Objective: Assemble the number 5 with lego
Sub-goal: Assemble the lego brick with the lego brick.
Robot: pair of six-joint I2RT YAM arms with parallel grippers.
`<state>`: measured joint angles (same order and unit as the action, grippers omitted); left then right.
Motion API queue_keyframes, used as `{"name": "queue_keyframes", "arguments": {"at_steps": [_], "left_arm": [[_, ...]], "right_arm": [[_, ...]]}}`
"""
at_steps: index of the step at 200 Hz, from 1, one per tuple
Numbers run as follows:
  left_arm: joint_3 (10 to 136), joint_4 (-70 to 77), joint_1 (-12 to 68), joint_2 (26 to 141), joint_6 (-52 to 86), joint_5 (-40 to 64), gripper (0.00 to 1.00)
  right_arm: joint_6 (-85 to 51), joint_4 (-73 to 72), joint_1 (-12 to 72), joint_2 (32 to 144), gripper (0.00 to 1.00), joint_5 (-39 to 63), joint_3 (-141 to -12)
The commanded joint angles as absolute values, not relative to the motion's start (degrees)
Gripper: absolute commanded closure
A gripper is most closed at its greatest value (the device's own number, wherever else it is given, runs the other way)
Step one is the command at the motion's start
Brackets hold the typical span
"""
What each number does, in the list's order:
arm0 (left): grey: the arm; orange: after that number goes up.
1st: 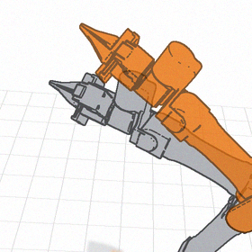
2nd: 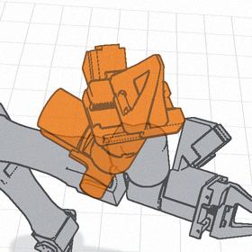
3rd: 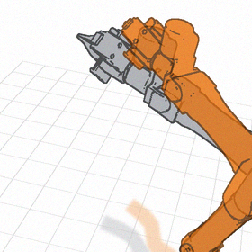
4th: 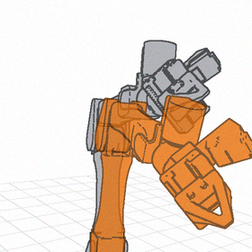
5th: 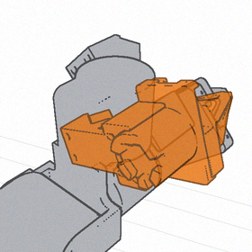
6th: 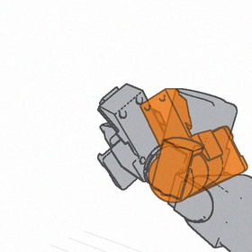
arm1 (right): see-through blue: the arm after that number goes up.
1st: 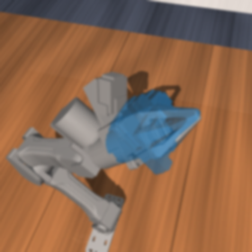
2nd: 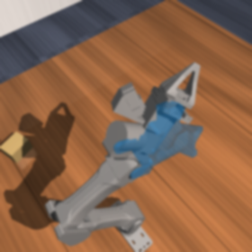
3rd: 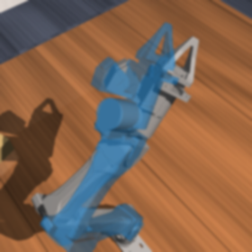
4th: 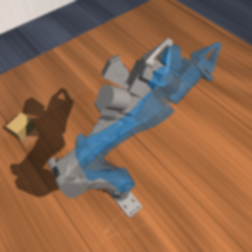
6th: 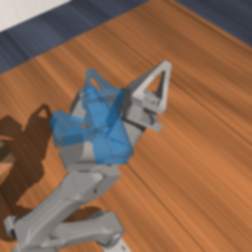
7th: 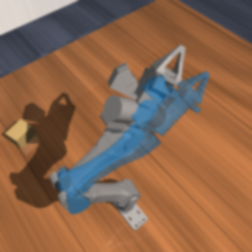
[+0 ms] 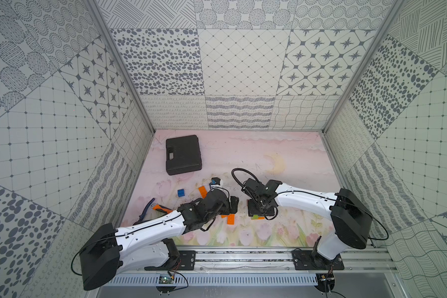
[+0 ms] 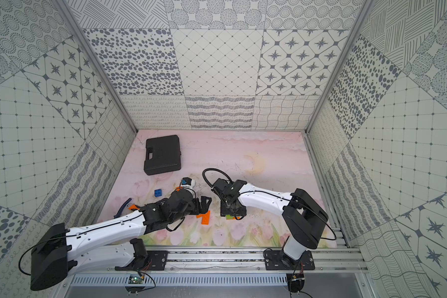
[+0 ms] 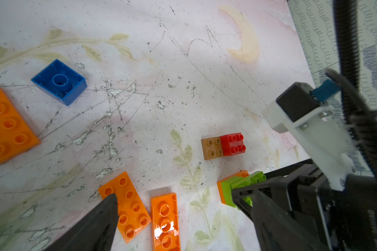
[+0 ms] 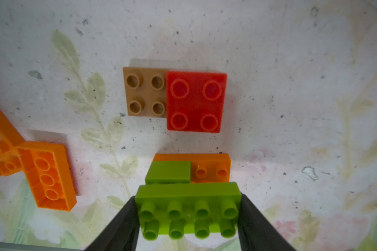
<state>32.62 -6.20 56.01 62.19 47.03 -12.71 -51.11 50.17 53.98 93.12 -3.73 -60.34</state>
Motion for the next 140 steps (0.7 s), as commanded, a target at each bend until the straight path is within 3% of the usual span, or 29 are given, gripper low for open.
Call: {"name": "queue_keyframes", "arguments": {"at_steps": [1,140], "left_arm": [[32.6,-4.2,55.6,62.3,47.4,-12.5,0.01],[33.3,-4.1,55.2,63.1,46.7,-11.7,0.01]], "right_arm": [[-52.5,49.9,54.2,94.3,0.34,-4.9,-61.0],[-49.4,51.0,54.2,96.4,0.34,-6.4,-60.0]]}}
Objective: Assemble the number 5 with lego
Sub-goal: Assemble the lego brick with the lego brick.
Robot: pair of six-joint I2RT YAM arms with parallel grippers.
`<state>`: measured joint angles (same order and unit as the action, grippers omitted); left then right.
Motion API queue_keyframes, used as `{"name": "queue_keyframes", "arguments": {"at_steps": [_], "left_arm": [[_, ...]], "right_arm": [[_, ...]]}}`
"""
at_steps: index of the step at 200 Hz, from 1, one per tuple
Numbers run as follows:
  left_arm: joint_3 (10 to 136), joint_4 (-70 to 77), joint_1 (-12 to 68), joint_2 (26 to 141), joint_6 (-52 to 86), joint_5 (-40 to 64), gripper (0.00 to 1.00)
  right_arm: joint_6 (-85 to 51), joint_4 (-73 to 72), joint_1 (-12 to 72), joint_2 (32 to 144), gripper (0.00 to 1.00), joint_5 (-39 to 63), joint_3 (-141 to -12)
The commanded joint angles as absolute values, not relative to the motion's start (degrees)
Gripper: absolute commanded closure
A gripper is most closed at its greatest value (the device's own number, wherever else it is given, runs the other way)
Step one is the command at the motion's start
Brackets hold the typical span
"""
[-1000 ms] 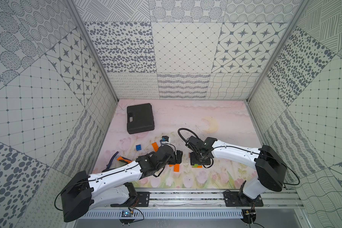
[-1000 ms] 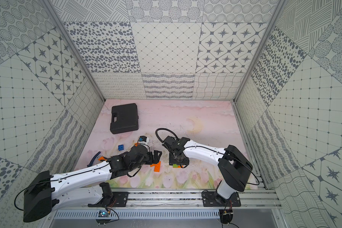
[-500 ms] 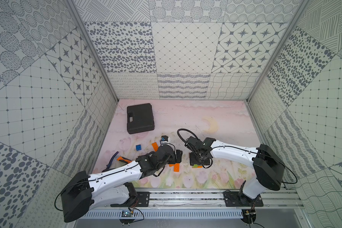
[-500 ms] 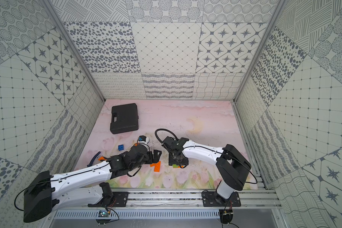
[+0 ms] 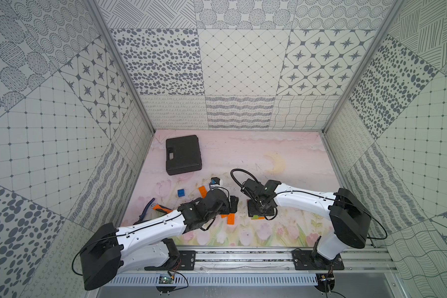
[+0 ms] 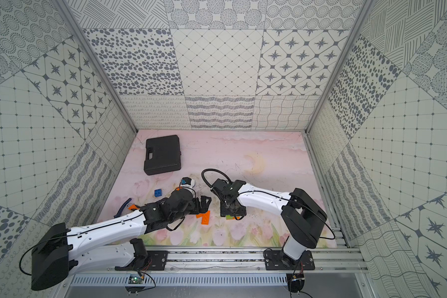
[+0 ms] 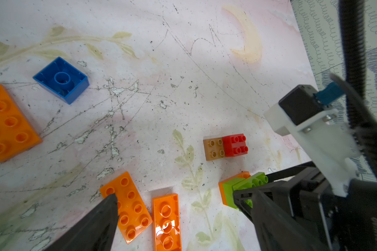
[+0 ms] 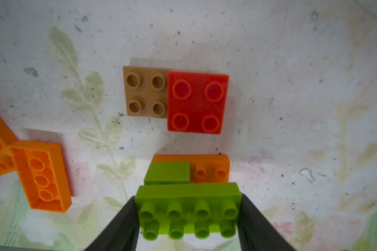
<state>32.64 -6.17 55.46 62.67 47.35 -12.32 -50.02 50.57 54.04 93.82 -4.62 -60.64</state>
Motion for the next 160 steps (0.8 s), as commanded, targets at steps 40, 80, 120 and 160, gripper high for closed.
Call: {"name": "queue_keyframes", "arguments": {"at_steps": [40,80,120,160], "left_arm": [[34.2,-4.7,55.1,63.6,46.3,-11.4,0.01],[34.4,-4.6,55.0,64.0,46.2,-11.3,0.01],[34.2,-4.7,55.0,63.8,46.5,-11.4,0.01],[32.9,-5.7,55.0,60.9,47.3,-14.8,0.01]], "right_arm": [[-50.1,50.1,54.3,97.7,0.35,-5.8,-59.9],[-49.7,50.3,54.2,98.2,0.35,-6.0,-59.7],[-49.9,49.5,54.3,98.8,0.35,-5.6,-58.9],[-49.9,49.2,54.4,99.4,0.36,-5.1,-58.7]]}}
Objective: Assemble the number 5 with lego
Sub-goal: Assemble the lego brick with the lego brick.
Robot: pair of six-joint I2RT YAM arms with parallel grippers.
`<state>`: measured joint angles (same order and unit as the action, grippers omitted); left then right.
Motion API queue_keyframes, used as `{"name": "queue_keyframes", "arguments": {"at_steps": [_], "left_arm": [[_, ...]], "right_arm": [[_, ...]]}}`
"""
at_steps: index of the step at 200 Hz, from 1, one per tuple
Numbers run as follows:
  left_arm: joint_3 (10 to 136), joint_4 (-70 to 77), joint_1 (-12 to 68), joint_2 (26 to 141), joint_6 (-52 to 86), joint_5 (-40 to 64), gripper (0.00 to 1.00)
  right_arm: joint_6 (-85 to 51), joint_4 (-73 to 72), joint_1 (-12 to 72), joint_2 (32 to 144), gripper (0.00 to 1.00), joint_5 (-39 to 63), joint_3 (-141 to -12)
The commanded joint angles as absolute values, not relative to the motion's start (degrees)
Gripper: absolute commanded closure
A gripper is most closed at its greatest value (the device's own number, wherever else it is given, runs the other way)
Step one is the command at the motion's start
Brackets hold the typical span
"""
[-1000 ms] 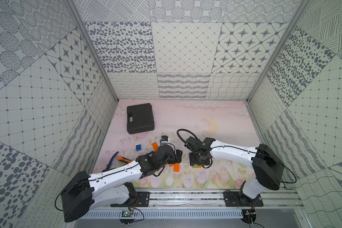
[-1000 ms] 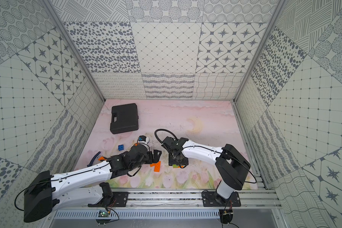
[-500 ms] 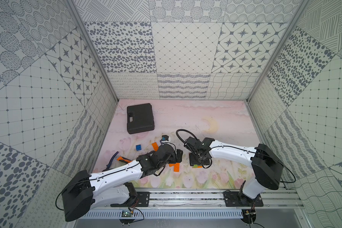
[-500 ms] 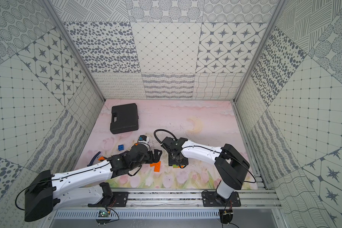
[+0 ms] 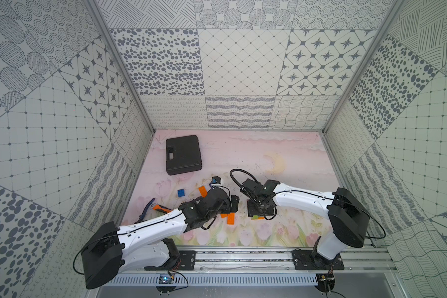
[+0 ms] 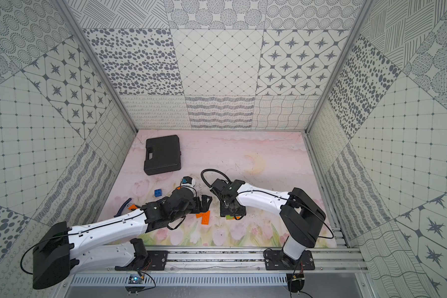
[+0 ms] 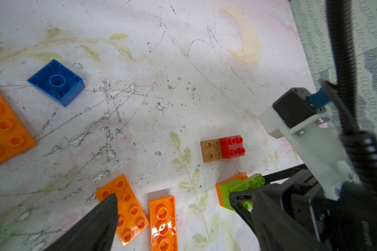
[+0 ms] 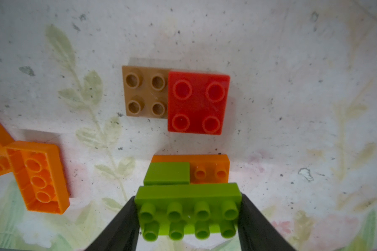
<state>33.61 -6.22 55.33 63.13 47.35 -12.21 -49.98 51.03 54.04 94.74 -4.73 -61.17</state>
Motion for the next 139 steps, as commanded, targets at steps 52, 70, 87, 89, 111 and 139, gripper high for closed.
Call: {"name": "queue_keyframes", "arguments": {"at_steps": [52,70,87,89,111,139], "left_arm": [[32.1,-6.1,55.0,59.5,48.1,-16.1,0.01],[32.0,-6.2,55.0,59.3,48.5,-16.5,0.01],[32.0,-6.1,55.0,59.3,48.4,-16.7,0.01],[31.9,-6.2,55.0,59.3,48.5,-16.7,0.01],[31.8,-6.2,55.0,59.3,48.6,-16.9,0.01],[31.9,-6.3,55.0,59.2,48.6,-17.0,0.01]], "right_arm": [[-50.3,49.9,54.8,100.3,0.36,-6.4,-59.0],[-50.3,50.1,54.9,100.8,0.36,-6.5,-59.2],[-50.4,50.9,55.3,101.1,0.36,-7.5,-59.8],[-50.4,50.9,55.3,101.2,0.36,-7.4,-59.8],[-50.4,49.2,55.3,100.9,0.36,-6.1,-59.1],[-51.2,48.4,55.2,100.1,0.37,-5.5,-58.4]]}}
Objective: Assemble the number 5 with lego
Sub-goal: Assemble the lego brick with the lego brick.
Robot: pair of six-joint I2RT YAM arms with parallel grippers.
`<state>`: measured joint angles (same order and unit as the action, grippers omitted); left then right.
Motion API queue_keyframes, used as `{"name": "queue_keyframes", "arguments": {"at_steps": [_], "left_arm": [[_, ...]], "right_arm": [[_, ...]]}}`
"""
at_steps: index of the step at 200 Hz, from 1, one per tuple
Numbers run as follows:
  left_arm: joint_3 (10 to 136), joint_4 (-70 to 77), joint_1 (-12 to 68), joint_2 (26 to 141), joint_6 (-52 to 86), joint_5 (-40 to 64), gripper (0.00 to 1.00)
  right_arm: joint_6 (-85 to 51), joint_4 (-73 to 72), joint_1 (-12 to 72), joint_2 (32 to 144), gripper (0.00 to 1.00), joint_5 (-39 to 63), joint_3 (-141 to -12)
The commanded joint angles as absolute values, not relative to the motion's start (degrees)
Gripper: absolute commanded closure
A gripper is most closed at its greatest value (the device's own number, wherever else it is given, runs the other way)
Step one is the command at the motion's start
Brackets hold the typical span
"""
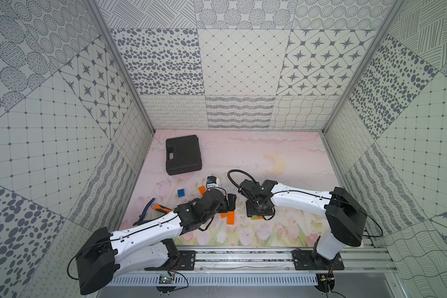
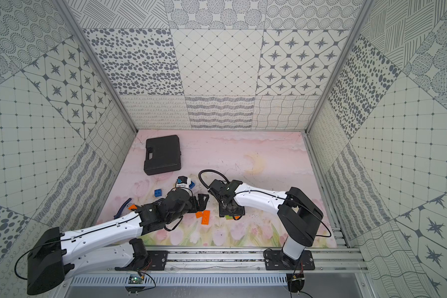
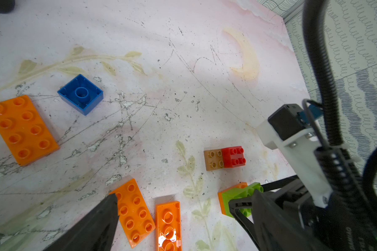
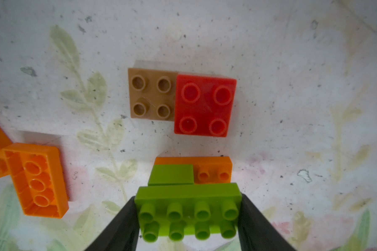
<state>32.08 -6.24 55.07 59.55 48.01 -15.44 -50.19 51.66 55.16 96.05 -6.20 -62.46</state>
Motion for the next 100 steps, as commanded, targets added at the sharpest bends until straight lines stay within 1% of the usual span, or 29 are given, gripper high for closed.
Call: {"name": "queue_keyframes", "arguments": {"at_steps": [1,49,100], "left_arm": [[31.9,-6.3,55.0,59.2,48.7,-17.0,0.01],[31.9,-5.9,55.0,59.5,48.7,-16.5,0.01],[32.1,-5.5,55.0,60.0,48.8,-16.1,0.01]], "right_arm": [[-51.2,48.4,55.3,100.1,0.37,-5.5,-58.4],[-51.7,50.0,55.2,96.9,0.37,-7.7,-58.0],[-51.9,50.2,55.3,96.9,0.37,-7.9,-58.2]]}}
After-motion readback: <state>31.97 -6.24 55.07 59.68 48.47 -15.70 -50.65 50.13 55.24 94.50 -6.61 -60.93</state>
